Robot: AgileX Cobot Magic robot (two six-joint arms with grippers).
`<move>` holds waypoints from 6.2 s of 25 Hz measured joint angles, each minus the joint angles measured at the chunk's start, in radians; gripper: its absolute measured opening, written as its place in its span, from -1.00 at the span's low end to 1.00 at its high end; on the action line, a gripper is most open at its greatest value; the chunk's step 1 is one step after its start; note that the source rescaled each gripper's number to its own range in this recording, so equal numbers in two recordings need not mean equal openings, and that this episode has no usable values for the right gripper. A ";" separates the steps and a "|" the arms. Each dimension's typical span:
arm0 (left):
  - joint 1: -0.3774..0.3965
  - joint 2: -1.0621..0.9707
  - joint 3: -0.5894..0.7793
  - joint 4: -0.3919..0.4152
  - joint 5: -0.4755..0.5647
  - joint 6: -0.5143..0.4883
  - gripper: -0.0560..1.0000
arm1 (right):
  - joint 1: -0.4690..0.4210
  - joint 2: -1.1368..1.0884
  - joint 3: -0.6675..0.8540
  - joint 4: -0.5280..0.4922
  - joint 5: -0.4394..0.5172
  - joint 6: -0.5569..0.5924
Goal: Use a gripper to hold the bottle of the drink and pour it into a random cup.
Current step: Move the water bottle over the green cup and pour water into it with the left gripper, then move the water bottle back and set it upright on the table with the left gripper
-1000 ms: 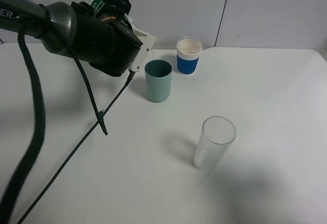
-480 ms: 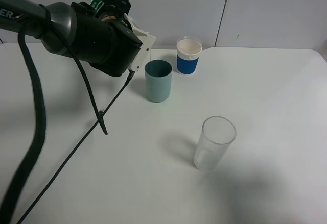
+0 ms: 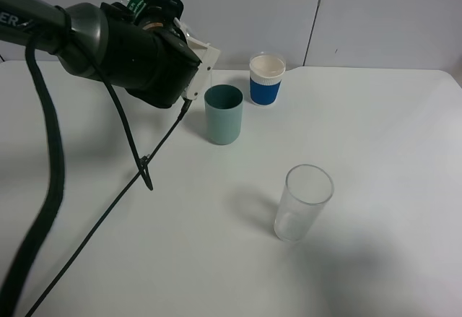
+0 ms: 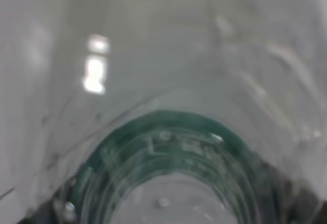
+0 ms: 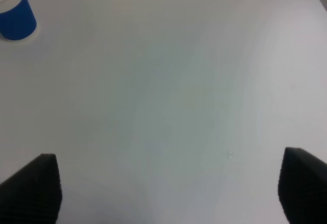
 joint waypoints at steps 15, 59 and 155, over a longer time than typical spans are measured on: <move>0.000 0.000 0.000 -0.071 0.167 -0.238 -0.89 | 0.000 0.000 0.000 0.000 0.000 0.000; 0.240 -0.311 0.000 0.815 1.231 -2.096 -0.89 | 0.000 0.000 0.000 0.000 0.000 0.000; 0.530 -0.061 0.730 1.788 0.131 -2.949 -0.89 | 0.000 0.000 0.000 0.000 0.000 0.000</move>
